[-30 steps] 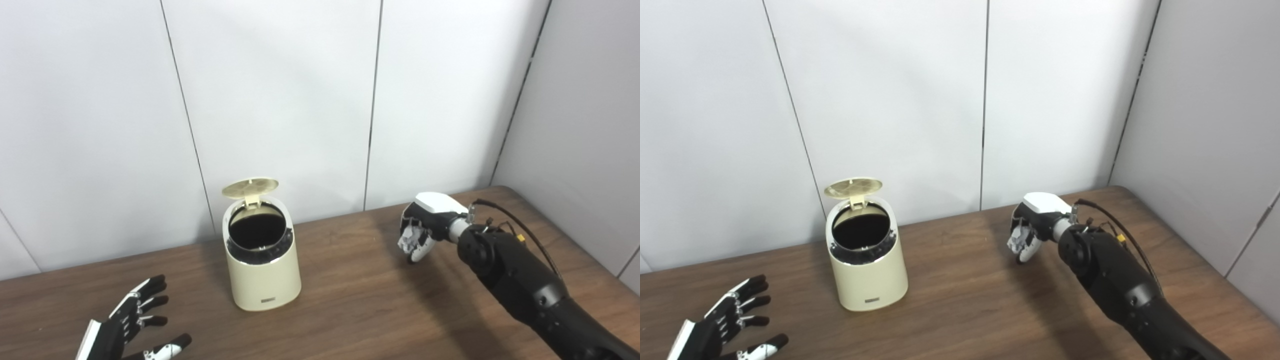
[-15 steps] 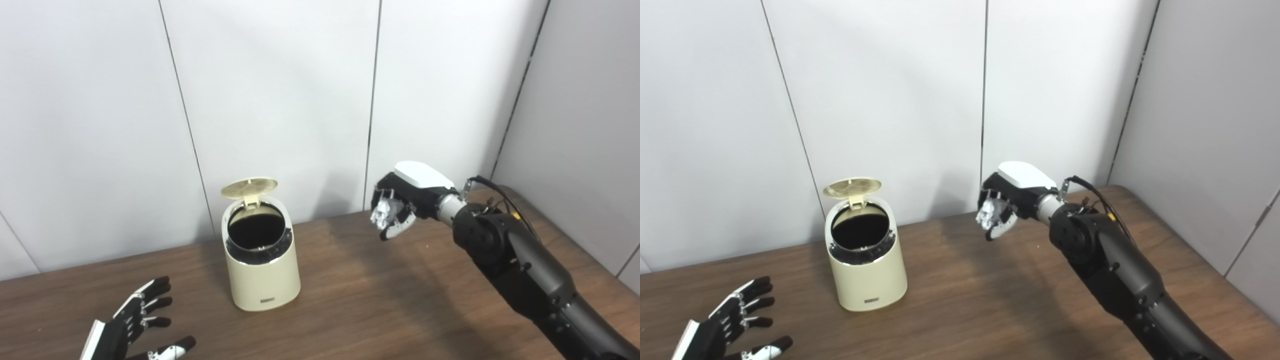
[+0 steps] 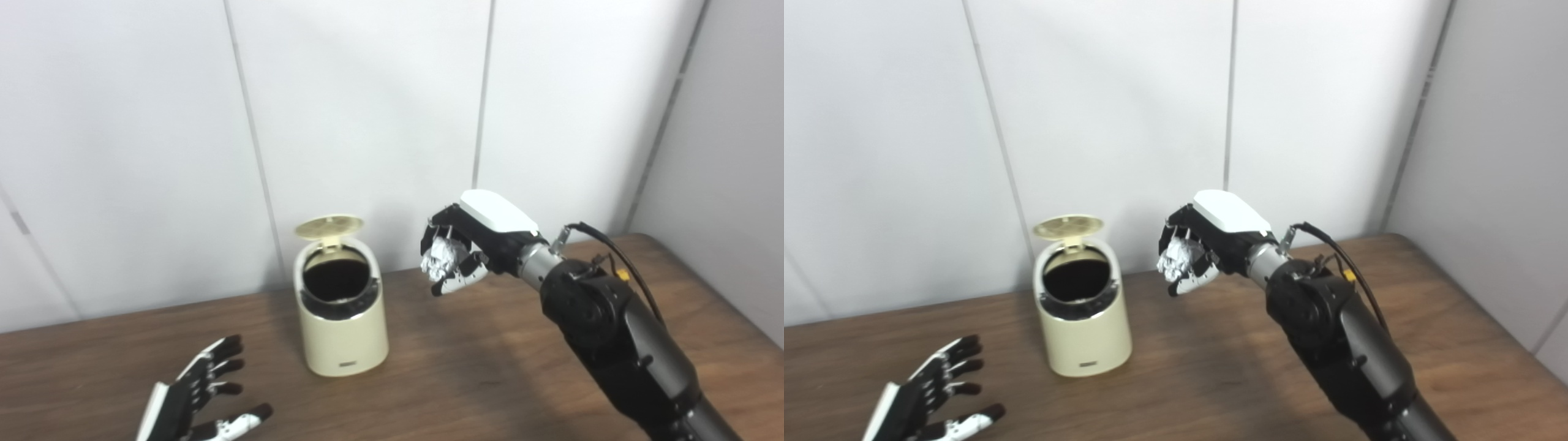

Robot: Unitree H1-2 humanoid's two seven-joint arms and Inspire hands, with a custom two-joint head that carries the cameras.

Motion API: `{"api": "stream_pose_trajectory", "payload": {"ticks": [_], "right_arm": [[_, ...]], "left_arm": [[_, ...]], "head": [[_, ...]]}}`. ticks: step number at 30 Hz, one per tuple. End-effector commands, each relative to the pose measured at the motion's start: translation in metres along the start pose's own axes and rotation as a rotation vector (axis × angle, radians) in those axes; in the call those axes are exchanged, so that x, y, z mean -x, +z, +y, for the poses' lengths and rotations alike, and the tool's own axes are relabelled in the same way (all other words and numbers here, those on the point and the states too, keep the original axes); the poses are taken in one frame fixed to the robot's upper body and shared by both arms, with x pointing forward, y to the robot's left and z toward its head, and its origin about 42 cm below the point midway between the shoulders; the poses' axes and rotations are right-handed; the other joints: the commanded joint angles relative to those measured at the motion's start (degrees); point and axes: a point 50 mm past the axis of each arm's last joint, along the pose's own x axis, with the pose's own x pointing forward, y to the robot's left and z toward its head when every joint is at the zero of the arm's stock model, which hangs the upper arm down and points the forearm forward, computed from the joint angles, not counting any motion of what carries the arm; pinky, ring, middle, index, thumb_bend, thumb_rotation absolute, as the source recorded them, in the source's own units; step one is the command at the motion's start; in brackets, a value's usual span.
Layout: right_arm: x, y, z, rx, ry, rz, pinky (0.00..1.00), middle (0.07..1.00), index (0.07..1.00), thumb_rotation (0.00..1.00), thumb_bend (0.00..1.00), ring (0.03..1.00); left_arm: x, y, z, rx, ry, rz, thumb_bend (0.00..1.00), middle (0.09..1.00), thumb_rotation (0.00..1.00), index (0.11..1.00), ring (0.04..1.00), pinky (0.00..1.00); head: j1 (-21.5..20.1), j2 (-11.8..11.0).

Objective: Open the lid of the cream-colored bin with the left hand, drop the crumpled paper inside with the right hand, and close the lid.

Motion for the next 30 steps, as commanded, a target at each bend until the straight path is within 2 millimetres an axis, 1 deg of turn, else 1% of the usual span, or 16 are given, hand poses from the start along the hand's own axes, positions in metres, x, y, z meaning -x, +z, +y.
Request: {"api": "stream_pose_trajectory", "payload": {"ticks": [1, 3, 6, 10, 14, 18, 21, 23, 25, 27, 30], "right_arm": [[-0.001, 0.014, -0.022, 0.05, -0.121, -0.072, 0.4, 0.478, 0.504, 0.0, 0.52, 0.413], [-0.001, 0.02, -0.018, 0.05, -0.14, -0.112, 0.38, 0.489, 0.5, 0.0, 0.52, 0.403], [-0.004, 0.029, -0.014, 0.019, -0.134, -0.124, 0.4, 0.493, 0.497, 0.0, 0.52, 0.409], [-0.009, 0.042, -0.011, 0.028, -0.131, -0.134, 0.39, 0.495, 0.497, 0.0, 0.52, 0.41], [-0.014, 0.048, -0.009, 0.022, -0.128, -0.149, 0.38, 0.491, 0.499, 0.0, 0.52, 0.405], [-0.02, 0.054, -0.007, 0.008, -0.112, -0.164, 0.38, 0.492, 0.497, 0.0, 0.52, 0.406], [-0.027, 0.055, -0.006, 0.009, -0.097, -0.171, 0.39, 0.489, 0.494, 0.0, 0.52, 0.417], [-0.031, 0.055, -0.006, 0.015, -0.093, -0.178, 0.39, 0.489, 0.493, 0.0, 0.52, 0.417], [-0.036, 0.056, -0.006, 0.015, -0.086, -0.175, 0.39, 0.492, 0.491, 0.0, 0.52, 0.415], [-0.04, 0.056, -0.005, 0.015, -0.08, -0.171, 0.44, 0.491, 0.492, 0.0, 0.52, 0.416], [-0.046, 0.057, -0.003, 0.006, -0.074, -0.164, 0.44, 0.494, 0.49, 0.0, 0.52, 0.416]], "left_arm": [[-0.01, 0.012, 0.002, -0.019, 0.015, -0.072, 0.79, 0.85, 0.09, 0.881, 0.801, 0.67], [-0.01, 0.011, 0.0, -0.03, 0.015, -0.075, 0.8, 0.846, 0.11, 0.878, 0.799, 0.67], [-0.01, 0.011, -0.002, -0.049, 0.011, -0.08, 0.79, 0.847, 0.13, 0.882, 0.794, 0.66], [-0.01, 0.01, -0.006, -0.039, 0.008, -0.085, 0.77, 0.849, 0.12, 0.886, 0.801, 0.66], [-0.011, 0.01, -0.009, -0.033, 0.011, -0.09, 0.77, 0.843, 0.12, 0.884, 0.797, 0.66], [-0.012, 0.01, -0.013, -0.027, 0.007, -0.094, 0.76, 0.842, 0.09, 0.881, 0.794, 0.66], [-0.013, 0.01, -0.015, -0.017, 0.006, -0.093, 0.76, 0.844, 0.08, 0.879, 0.8, 0.67], [-0.013, 0.01, -0.017, -0.013, 0.006, -0.092, 0.76, 0.844, 0.07, 0.877, 0.797, 0.66], [-0.013, 0.01, -0.018, -0.012, 0.004, -0.092, 0.76, 0.847, 0.07, 0.877, 0.802, 0.66], [-0.014, 0.01, -0.019, -0.015, 0.004, -0.093, 0.76, 0.849, 0.07, 0.878, 0.805, 0.65], [-0.014, 0.01, -0.02, -0.013, 0.006, -0.093, 0.77, 0.849, 0.09, 0.878, 0.805, 0.65]], "head": [[0.45, 0.01], [1.07, 0.02], [1.86, -0.09], [2.68, -0.22], [3.16, -0.22], [4.11, -0.34], [4.79, -0.53], [5.17, -0.64], [5.35, -0.67], [5.45, -0.68], [5.65, -0.75]]}}
